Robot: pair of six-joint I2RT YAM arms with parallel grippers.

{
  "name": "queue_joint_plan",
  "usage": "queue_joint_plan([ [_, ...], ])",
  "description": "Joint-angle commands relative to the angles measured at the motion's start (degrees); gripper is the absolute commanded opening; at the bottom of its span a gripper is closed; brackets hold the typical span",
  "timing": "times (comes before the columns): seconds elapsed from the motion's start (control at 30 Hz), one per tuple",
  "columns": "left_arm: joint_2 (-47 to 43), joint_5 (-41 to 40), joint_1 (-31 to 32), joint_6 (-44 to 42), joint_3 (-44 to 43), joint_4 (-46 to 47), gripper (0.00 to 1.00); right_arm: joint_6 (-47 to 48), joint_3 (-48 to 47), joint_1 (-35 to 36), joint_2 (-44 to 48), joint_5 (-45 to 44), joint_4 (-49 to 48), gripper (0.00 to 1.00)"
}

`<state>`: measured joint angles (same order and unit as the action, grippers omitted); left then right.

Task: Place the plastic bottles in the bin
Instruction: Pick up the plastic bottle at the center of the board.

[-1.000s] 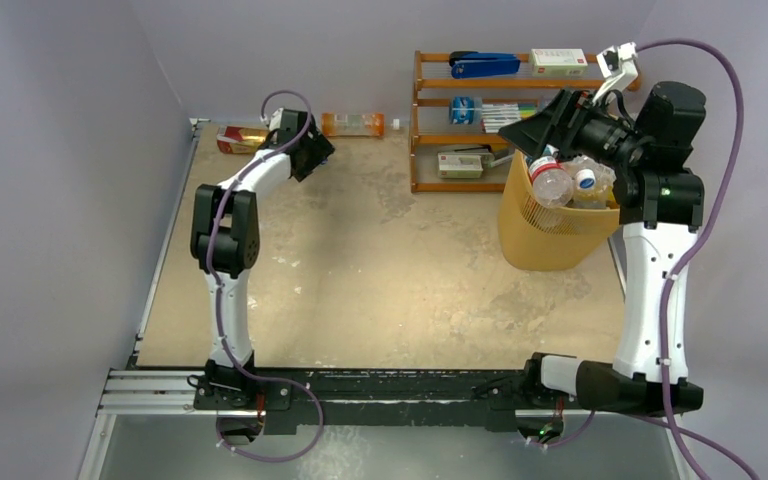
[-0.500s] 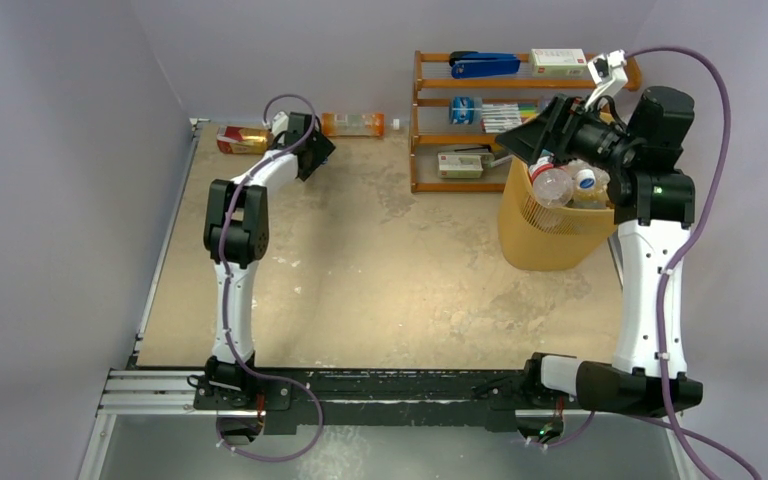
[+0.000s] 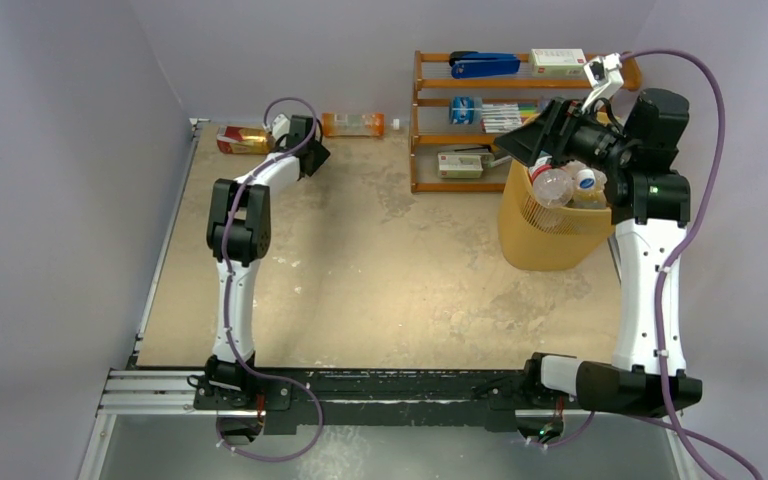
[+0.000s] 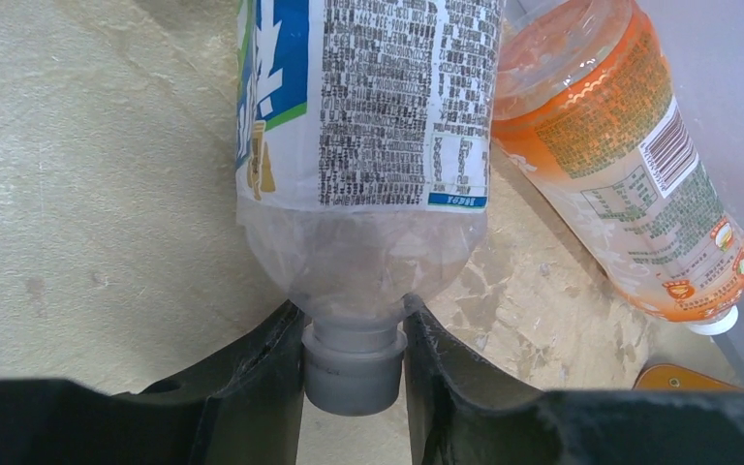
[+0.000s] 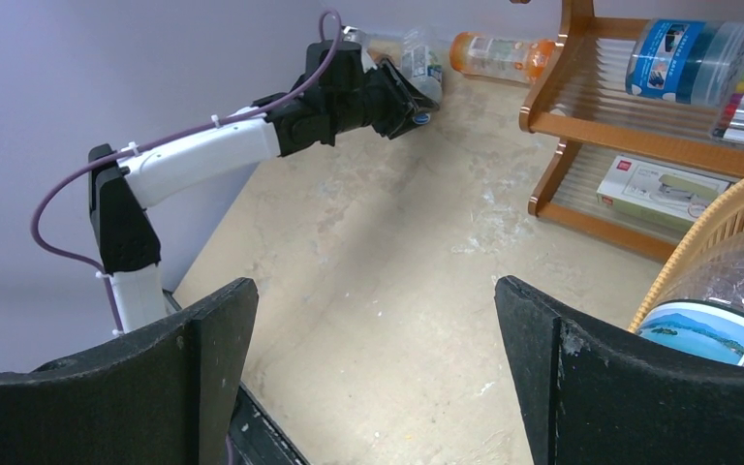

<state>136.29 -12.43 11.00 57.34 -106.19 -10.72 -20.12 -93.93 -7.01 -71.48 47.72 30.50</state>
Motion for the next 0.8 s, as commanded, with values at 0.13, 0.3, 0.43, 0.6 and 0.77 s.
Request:
queue_joint_plan([
  [0.13, -7.9, 2.6, -0.4, -2.7, 7.9, 2.3, 0.21, 0.1, -0.5, 0.3, 3.3, 2.1, -1.8, 0.94],
  [0.3, -17.0, 8.5, -0.2, -3.9, 16.3, 4.0, 0.19, 0.1, -2.1, 0.3, 4.1, 1.7, 0.2, 0.93],
  [0.43, -24.3, 13.9, 0.6, -5.4, 21.8, 3.8, 0.19, -0.9, -2.4, 0.3, 5.1, 2.1, 0.5, 0.93],
  [0.6, -33.8, 20.7, 2.4, -6.8, 28.0, 3.3, 0.2, -1.1, -2.1, 0.3, 6.0, 1.3, 2.1, 0.92],
  [0.77, -42.2, 29.6, 5.8, -5.5, 31.4, 5.5, 0.2, -2.0, -2.0, 0.3, 6.4, 1.4, 2.9, 0.92],
])
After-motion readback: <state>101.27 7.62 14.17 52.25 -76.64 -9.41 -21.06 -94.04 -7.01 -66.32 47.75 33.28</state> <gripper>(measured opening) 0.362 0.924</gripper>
